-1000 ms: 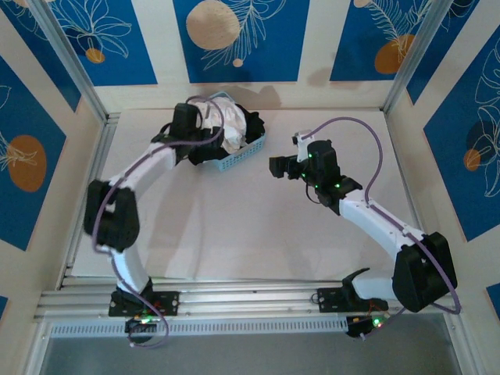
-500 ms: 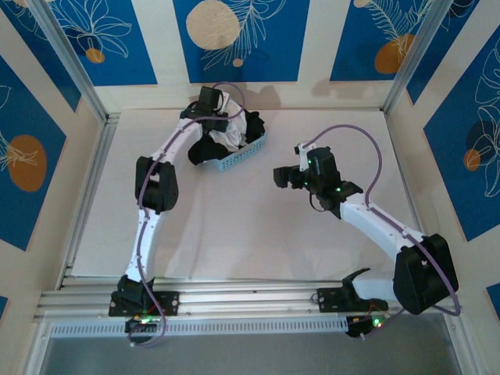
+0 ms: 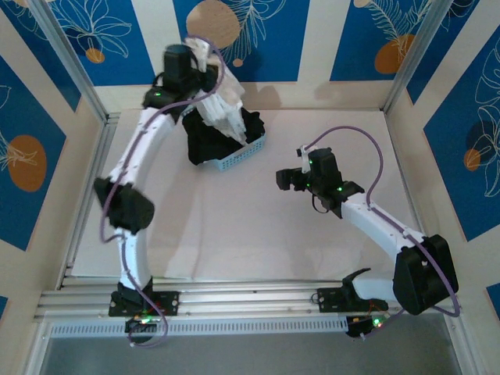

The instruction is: Fold the inside-out t-shirt

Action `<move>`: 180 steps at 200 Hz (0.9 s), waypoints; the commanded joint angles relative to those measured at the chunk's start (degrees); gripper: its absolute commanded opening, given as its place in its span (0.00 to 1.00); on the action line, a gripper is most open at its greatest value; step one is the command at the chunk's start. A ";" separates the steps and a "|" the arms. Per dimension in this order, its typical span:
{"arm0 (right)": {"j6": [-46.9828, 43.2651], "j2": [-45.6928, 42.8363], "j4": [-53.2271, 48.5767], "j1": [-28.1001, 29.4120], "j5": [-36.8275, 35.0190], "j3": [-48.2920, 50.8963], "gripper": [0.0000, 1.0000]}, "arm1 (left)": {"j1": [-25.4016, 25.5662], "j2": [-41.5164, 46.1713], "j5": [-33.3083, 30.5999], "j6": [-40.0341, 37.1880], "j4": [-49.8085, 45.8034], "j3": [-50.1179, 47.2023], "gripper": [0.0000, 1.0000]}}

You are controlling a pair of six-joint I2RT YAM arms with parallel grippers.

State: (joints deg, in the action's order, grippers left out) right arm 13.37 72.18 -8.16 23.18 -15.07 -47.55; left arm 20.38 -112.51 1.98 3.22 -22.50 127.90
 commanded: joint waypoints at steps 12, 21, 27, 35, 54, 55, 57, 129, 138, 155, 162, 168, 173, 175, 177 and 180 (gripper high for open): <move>-1.19 -5.68 -3.01 -3.00 -0.28 -3.40 1.00 | 5.89 13.01 5.13 3.19 10.23 -4.27 0.00; -1.00 -7.14 -4.01 -4.30 0.24 -3.97 1.00 | 7.70 14.50 6.23 3.57 10.19 -4.81 0.00; -0.82 -8.12 -4.67 -5.36 0.57 -4.25 1.00 | 9.02 15.23 7.41 4.04 10.46 -5.08 0.00; -0.40 -9.71 -5.53 -6.96 1.20 -4.54 1.00 | 11.13 16.14 8.63 4.57 10.84 -5.20 0.00; 1.23 -13.39 -7.64 -11.36 2.70 -5.25 1.00 | 16.83 16.51 11.95 5.11 12.33 -5.12 0.00; 1.31 -13.61 -7.73 -11.60 2.78 -5.30 1.00 | 17.12 16.43 12.02 5.16 12.40 -5.12 0.00; 1.53 -13.94 -7.96 -12.00 2.97 -5.35 1.00 | 17.67 16.38 12.24 5.22 12.55 -5.05 0.00; 5.24 -24.65 -14.77 -18.78 -2.96 -5.33 0.98 | 24.20 3.00 20.02 12.70 11.65 -7.17 0.16; 5.01 -25.37 -14.78 -18.78 -3.16 -4.98 0.98 | 24.18 1.29 19.17 11.51 9.17 -8.15 0.40; 4.77 -25.63 -14.60 -18.53 -2.29 -4.39 0.98 | 23.35 -0.74 9.98 5.89 0.80 -9.18 0.66; 5.07 -25.50 -14.28 -18.28 -1.47 -3.95 0.98 | 22.50 -0.74 5.46 4.28 -1.29 -10.91 0.71; 5.59 -25.16 -13.80 -17.88 -0.62 -3.43 0.98 | 21.56 -0.27 1.24 3.75 -2.38 -13.23 0.74; 5.95 -24.87 -13.09 -17.54 0.90 -2.85 0.98 | 20.43 0.38 -1.68 4.17 -2.62 -15.52 0.75; 6.05 -24.69 -12.75 -17.37 1.38 -2.60 0.98 | 19.86 0.74 -2.52 4.58 -2.50 -16.75 0.76; 6.19 -24.49 -12.38 -17.20 2.02 -2.36 0.98 | 19.34 1.05 -3.28 4.95 -2.36 -18.00 0.76; 6.48 -24.18 -11.85 -16.87 2.82 -1.96 0.98 | 18.28 1.70 -4.45 5.78 -2.13 -19.70 0.76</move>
State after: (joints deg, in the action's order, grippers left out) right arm 17.98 46.83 -21.52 4.93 -16.23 -51.90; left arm 43.72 -114.41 11.73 10.44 -19.49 115.11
